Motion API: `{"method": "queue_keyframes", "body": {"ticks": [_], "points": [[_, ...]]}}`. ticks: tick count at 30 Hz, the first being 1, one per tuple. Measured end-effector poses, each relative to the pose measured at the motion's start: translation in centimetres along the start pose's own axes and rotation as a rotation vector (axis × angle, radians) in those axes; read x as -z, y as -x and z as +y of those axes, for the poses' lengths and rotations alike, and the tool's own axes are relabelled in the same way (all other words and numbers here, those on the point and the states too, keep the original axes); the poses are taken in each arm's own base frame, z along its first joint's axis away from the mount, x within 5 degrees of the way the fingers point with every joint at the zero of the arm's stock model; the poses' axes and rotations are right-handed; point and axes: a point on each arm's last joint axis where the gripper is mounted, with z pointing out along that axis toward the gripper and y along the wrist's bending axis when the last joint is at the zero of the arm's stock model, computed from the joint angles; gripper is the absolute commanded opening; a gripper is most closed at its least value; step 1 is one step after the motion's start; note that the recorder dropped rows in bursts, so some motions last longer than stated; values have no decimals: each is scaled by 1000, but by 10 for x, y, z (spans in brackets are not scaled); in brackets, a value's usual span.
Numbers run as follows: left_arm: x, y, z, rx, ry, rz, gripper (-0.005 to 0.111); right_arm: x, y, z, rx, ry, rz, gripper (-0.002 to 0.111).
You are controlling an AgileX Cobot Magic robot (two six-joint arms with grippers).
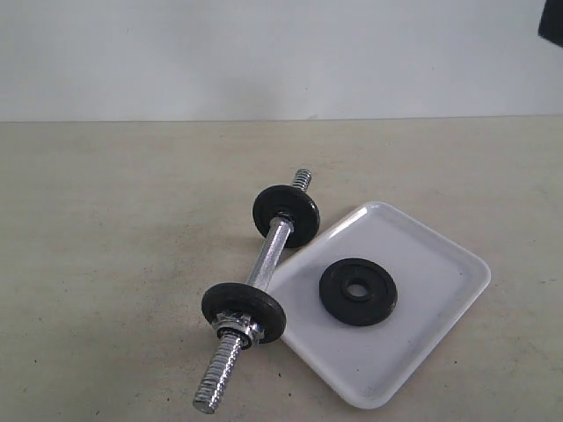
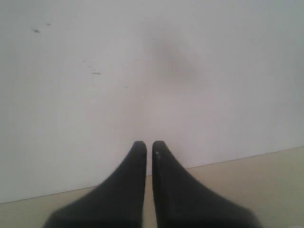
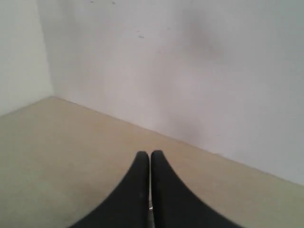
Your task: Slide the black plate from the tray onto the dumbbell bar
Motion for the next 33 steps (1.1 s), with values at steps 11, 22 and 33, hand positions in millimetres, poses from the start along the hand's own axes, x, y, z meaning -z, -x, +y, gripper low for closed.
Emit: {"method": "queue_keyframes", "body": {"ticks": [11,22,33], "points": [[-41,-33,34,-131,247,157,4,-9,-5,-42,47,-367,23,0],[-72,-121,42,18,227,480,4,-34,-26,-55,17,-342,145,0],[-81,-96,-8,311,-309,475,21,-36,-28,-51,-20,-289,148,44]]}}
